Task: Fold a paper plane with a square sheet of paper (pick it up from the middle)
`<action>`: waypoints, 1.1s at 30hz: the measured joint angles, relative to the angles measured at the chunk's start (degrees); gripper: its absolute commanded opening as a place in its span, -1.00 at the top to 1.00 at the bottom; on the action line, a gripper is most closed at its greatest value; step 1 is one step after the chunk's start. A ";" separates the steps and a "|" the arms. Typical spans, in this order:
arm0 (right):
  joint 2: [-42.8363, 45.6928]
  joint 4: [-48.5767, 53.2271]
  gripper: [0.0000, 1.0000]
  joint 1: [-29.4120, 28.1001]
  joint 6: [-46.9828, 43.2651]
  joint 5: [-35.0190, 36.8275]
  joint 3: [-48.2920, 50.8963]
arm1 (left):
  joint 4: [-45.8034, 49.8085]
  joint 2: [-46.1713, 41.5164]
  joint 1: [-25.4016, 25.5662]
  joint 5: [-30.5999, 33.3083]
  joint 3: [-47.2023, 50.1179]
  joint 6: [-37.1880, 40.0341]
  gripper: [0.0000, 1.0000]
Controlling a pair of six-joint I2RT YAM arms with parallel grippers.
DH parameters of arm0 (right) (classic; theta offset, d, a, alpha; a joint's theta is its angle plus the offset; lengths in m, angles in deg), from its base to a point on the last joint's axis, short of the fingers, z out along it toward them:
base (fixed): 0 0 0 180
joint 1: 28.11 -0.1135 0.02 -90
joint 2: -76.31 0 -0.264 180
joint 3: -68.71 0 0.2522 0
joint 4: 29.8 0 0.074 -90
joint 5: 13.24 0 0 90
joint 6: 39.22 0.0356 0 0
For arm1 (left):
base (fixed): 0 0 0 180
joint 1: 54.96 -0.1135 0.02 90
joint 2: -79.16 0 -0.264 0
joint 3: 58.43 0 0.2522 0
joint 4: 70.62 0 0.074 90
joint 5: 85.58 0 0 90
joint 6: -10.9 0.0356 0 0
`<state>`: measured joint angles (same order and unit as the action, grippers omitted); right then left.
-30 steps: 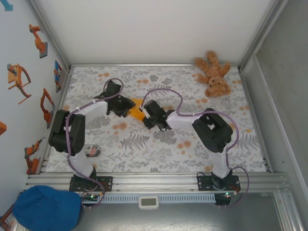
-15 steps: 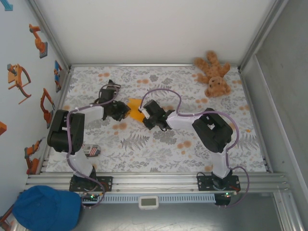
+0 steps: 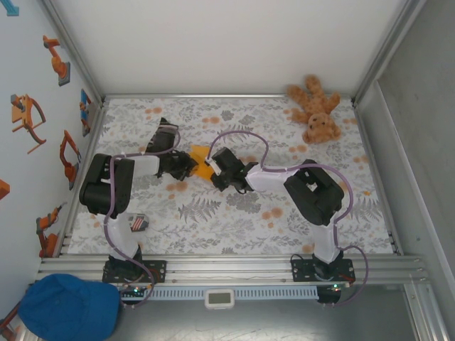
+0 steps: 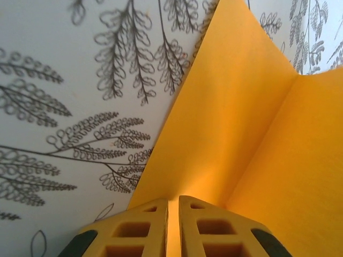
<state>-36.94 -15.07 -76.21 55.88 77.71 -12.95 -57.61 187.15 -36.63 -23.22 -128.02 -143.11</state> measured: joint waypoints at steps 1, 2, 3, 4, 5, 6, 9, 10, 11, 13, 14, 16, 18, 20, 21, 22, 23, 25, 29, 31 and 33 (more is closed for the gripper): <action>0.00 0.00 0.61 0.00 0.46 0.00 0.00 | 0.24 0.00 0.13 0.17 -0.11 0.02 0.74; 0.00 0.00 0.60 0.00 0.83 -0.02 0.00 | 0.42 0.00 0.26 0.28 -0.17 0.00 0.74; 0.00 0.02 0.60 0.00 1.14 -0.04 0.00 | 0.55 0.00 0.33 0.42 -0.26 0.02 0.74; 0.00 0.02 0.61 0.00 1.38 -0.07 0.00 | 0.66 0.00 0.39 0.61 -0.31 0.02 0.74; 0.00 0.00 0.60 0.00 1.73 -0.22 0.00 | 0.70 0.00 0.39 0.63 -0.33 0.02 0.75; 0.00 0.02 0.60 0.00 1.97 -0.26 0.00 | 0.72 0.00 0.42 0.63 -0.33 0.02 0.75; 0.00 0.00 0.57 0.00 2.71 -0.50 0.00 | 0.74 0.00 0.46 0.70 -0.33 0.02 0.75; 0.00 0.00 0.57 0.00 2.91 -0.63 0.00 | 0.76 0.00 0.46 0.74 -0.33 0.02 0.75; 0.00 0.00 0.57 0.00 3.06 -0.70 0.00 | 0.76 0.00 0.46 0.76 -0.33 0.02 0.75; 0.00 0.00 0.56 0.00 3.32 -0.90 0.00 | 0.79 0.00 0.50 0.81 -0.35 0.04 0.75; 0.00 0.02 0.55 0.00 3.48 -0.92 0.00 | 0.81 0.00 0.50 0.83 -0.35 0.02 0.75; 0.00 0.00 0.58 0.00 3.89 -1.16 0.00 | 0.83 0.00 0.50 0.83 -0.35 0.04 0.75; 0.00 0.02 0.62 0.00 4.13 -1.36 0.00 | 0.83 0.00 0.50 0.83 -0.37 0.04 0.76; 0.00 0.02 0.65 0.00 4.33 -1.55 0.00 | 0.85 0.00 0.50 0.85 -0.37 0.04 0.76; 0.00 0.02 0.66 0.00 4.42 -1.55 0.00 | 0.85 0.00 0.50 0.85 -0.37 0.04 0.76; -0.02 0.02 0.67 0.00 4.52 -1.60 0.00 | 0.87 0.00 0.50 0.85 -0.37 0.04 0.76; -0.09 0.02 0.68 0.00 4.57 -1.70 -0.02 | 0.87 0.00 0.50 0.85 -0.37 0.04 0.76; -0.31 0.02 0.68 0.00 4.76 -1.95 -0.04 | 0.87 0.00 0.50 0.85 -0.37 0.04 0.76; -0.87 0.00 0.69 0.00 5.29 -2.69 -0.15 | 0.87 0.00 0.50 0.85 -0.37 0.04 0.76; -1.07 0.00 0.69 0.00 5.60 -3.04 -0.22 | 0.87 0.00 0.50 0.87 -0.37 0.04 0.76; -1.22 0.02 0.70 0.00 5.66 -3.08 -0.39 | 0.90 -0.04 0.52 1.01 -0.35 0.02 0.75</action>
<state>-38.17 -15.05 -76.21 61.55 74.63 -13.35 -56.72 187.10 -36.11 -22.22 -128.37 -143.09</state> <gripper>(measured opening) 0.152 0.122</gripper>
